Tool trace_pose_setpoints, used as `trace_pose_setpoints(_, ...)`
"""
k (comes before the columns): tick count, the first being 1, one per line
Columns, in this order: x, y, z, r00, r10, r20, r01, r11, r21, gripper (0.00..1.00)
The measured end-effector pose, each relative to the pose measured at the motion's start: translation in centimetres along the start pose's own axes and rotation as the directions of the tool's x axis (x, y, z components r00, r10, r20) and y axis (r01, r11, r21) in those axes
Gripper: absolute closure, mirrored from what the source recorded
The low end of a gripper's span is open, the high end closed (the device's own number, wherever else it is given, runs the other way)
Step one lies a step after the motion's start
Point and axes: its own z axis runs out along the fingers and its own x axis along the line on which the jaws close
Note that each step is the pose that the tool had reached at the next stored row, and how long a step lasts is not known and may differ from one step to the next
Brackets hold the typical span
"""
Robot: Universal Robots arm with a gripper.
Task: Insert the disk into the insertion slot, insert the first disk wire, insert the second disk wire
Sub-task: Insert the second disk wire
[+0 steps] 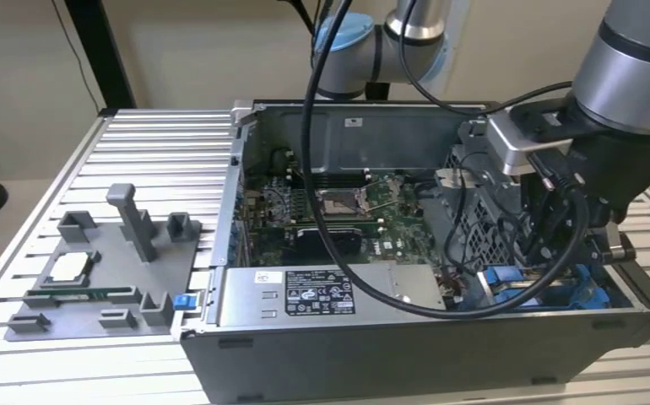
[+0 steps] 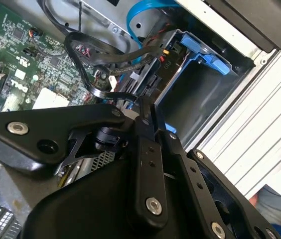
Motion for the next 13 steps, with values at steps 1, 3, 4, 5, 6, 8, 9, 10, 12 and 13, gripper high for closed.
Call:
trace_pose_setpoints(1,0.01,-0.02,0.12,1.0000,0.000,0.0005,0.000,1.0000,0.0011,1.00)
trace_pose_setpoints(3,0.02,-0.11,0.33,1.0000,-0.001,0.0018,0.001,1.0000,0.0032,1.00)
trace_pose_setpoints(4,0.03,-0.17,0.41,1.0000,-0.001,0.0023,0.001,1.0000,0.0037,1.00)
trace_pose_setpoints(5,0.03,-0.24,0.43,1.0000,-0.002,0.0021,0.002,1.0000,0.0037,1.00)
trace_pose_setpoints(6,0.03,-0.31,0.46,1.0000,-0.002,0.0020,0.002,1.0000,0.0037,1.00)
trace_pose_setpoints(8,0.03,-0.34,0.47,1.0000,-0.002,0.0021,0.002,1.0000,0.0037,1.00)
trace_pose_setpoints(9,0.03,-0.35,0.49,1.0000,-0.002,0.0029,0.002,1.0000,0.0038,1.00)
trace_pose_setpoints(10,0.03,-0.35,0.49,1.0000,-0.002,0.0033,0.002,1.0000,0.0037,1.00)
trace_pose_setpoints(12,0.04,-0.35,0.50,1.0000,-0.002,0.0032,0.002,1.0000,0.0040,1.00)
trace_pose_setpoints(13,0.03,-0.35,0.51,1.0000,-0.002,0.0034,0.002,1.0000,0.0045,1.00)
